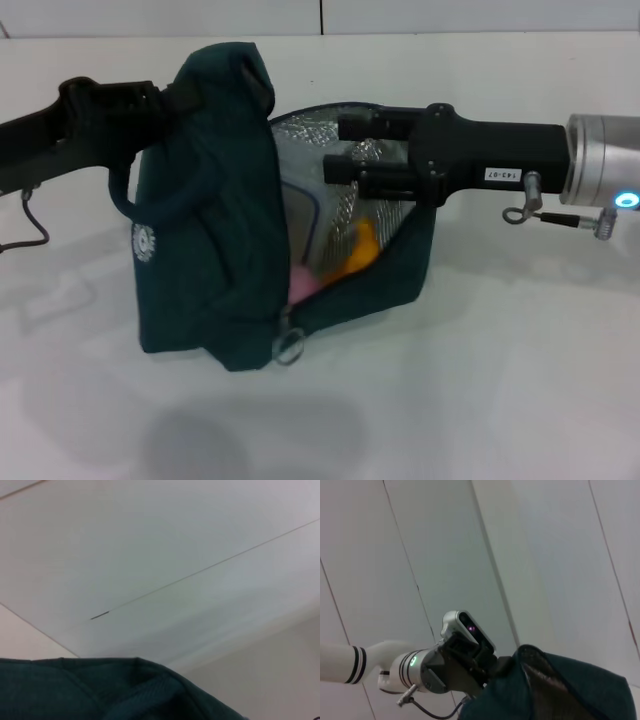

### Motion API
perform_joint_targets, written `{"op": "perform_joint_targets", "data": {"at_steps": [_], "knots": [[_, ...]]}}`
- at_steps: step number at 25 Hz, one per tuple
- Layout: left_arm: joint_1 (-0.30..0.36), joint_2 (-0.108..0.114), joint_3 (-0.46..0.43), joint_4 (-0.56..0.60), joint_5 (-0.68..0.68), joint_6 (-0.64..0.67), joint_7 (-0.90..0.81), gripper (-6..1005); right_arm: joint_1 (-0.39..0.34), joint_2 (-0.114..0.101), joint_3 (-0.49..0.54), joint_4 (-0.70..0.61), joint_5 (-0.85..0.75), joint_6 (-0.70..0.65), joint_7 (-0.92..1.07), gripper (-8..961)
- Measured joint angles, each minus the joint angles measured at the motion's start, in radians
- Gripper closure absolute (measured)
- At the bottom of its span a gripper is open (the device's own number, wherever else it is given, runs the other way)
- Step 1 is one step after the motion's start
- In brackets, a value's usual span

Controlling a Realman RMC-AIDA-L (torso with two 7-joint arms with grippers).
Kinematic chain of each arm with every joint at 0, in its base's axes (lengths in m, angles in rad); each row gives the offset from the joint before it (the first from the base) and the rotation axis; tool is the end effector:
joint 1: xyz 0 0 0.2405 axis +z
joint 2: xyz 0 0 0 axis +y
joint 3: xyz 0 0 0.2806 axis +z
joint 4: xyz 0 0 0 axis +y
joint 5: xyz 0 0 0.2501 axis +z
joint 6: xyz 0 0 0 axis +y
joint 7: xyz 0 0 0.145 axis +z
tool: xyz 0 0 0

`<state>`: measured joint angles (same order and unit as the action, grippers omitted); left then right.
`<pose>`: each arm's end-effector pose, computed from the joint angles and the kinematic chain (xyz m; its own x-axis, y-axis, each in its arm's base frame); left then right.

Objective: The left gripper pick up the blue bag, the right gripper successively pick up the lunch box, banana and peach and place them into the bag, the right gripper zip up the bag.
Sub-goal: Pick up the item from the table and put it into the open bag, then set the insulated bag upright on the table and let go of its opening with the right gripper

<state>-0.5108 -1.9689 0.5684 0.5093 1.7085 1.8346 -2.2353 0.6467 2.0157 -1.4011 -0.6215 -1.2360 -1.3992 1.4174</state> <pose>-0.3017 0.3566 0.0548 0.0171 0.8360 0.5485 0.7095 -0.3967 0.5825 0.1778 0.4076 -0.0545 0.7146 -0.2345 -0.6591 -0.2828 -0.9586 0.0345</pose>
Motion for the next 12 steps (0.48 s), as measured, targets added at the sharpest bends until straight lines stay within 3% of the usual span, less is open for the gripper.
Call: {"op": "perform_joint_targets", "data": {"at_steps": [2,8,12], "knots": [[0.0,0.0,0.0,0.0,-0.001,0.0,0.0,950,-0.008,-0.001,0.035,-0.002,0.005,-0.022,0.0,337],[0.003,0.001,-0.001,0.0,-0.004,0.0,0.0,950,-0.093,-0.005,0.208,-0.015,0.006,-0.058,0.117,341],[0.007,0.001,-0.001,0.0,-0.012,0.0,0.002,950,-0.165,-0.03,0.255,0.017,-0.001,-0.04,0.303,344]]}}
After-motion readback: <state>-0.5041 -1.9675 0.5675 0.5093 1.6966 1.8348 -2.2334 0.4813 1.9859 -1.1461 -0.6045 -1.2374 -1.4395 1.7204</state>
